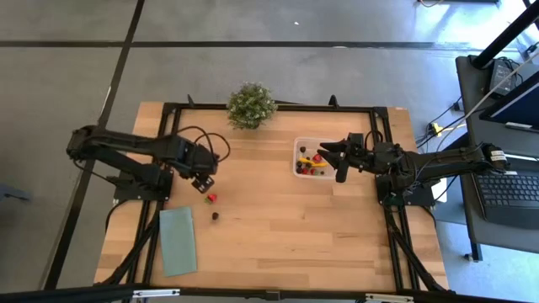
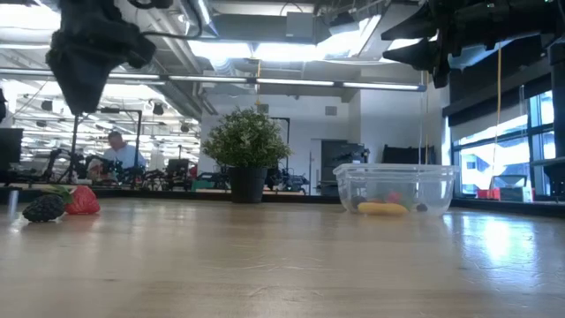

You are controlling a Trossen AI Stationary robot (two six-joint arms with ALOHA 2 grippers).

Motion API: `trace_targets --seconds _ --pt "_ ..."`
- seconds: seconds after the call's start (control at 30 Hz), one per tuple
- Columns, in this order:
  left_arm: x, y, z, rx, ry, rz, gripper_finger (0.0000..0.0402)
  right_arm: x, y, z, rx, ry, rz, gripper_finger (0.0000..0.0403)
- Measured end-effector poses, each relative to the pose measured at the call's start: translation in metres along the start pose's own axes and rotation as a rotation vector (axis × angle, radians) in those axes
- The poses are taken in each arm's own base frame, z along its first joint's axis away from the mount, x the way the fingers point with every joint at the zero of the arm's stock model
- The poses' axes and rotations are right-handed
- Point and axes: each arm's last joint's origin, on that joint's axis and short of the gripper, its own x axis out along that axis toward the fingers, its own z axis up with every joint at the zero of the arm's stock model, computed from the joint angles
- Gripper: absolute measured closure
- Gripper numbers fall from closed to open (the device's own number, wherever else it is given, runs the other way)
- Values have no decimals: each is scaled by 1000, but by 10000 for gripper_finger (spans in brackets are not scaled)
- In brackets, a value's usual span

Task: Pick and placing Produce into tupperware
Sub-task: Put the strawberry into the transparent bin

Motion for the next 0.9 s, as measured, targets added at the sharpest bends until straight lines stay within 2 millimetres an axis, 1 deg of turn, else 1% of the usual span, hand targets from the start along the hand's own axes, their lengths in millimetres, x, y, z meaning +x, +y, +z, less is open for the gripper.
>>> trace_targets --seconds 0.17,0.3,0.53,0.9 --pt "16 -16 -1 -38 -22 -137 154 0 0 0 1 0 0 238" --pt "28 -26 -2 -70 -39 -190 154 0 0 0 2 0 0 238" --pt "50 -33 -5 -23 -11 -137 154 0 0 0 1 5 -2 238" --pt "78 -56 -5 1 62 -77 154 0 0 -1 -2 7 -3 238"
